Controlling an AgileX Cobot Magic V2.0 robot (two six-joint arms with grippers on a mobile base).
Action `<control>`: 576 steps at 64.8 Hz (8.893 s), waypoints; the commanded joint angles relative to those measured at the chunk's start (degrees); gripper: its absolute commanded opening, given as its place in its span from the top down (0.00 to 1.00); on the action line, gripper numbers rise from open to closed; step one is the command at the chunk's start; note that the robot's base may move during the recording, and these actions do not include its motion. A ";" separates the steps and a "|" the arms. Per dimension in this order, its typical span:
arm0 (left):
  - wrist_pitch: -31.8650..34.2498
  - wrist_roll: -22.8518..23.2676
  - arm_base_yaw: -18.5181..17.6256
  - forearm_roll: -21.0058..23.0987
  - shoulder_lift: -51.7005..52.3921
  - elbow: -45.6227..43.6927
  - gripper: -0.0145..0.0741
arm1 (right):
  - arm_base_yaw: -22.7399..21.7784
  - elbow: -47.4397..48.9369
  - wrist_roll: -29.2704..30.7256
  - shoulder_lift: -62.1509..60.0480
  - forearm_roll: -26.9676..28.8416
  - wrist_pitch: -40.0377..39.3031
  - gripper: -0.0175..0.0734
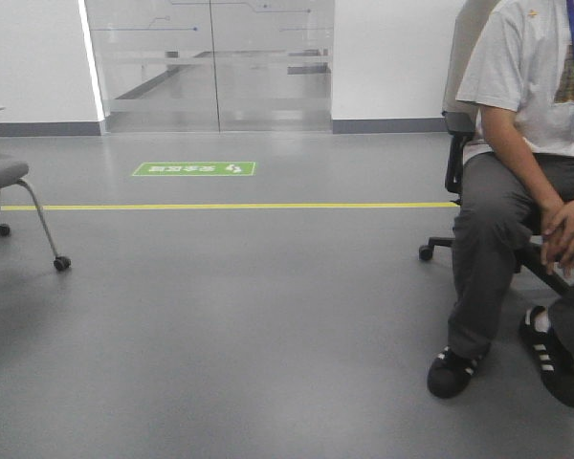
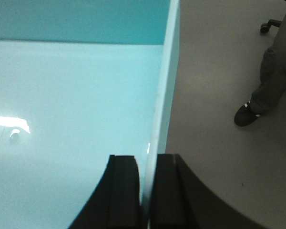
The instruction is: Fetch blue bin and place on conveyor start
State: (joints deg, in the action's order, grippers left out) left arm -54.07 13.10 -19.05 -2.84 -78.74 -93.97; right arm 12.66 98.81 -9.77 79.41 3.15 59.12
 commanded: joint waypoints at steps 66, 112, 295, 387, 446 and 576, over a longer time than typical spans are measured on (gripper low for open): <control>17.38 -0.70 0.07 -1.96 0.75 -0.48 0.96 | -0.60 0.68 1.24 -0.55 -3.15 -2.79 0.98; 17.38 -0.70 0.07 -3.95 0.75 -0.48 0.96 | -0.60 0.68 1.24 -0.55 -3.15 -3.02 0.98; 17.87 -0.70 0.07 -3.96 0.75 -0.48 0.96 | -0.60 0.68 1.24 -0.55 -3.15 -3.02 0.98; 28.42 -0.70 0.07 -1.69 -13.77 26.57 0.85 | 0.14 -18.81 2.66 18.94 -1.81 -14.61 0.75; 19.90 -0.70 10.85 -7.92 3.06 31.69 0.96 | -8.51 -27.80 2.66 -0.32 -9.39 -15.39 0.99; 34.98 -4.63 14.66 -7.15 72.22 69.47 0.96 | -8.90 -71.02 2.66 -58.22 -12.28 -49.28 0.99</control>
State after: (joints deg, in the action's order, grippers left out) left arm -20.25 11.51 -6.19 -11.19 -7.90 -25.58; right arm 4.16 27.84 -7.36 21.46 -8.61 11.21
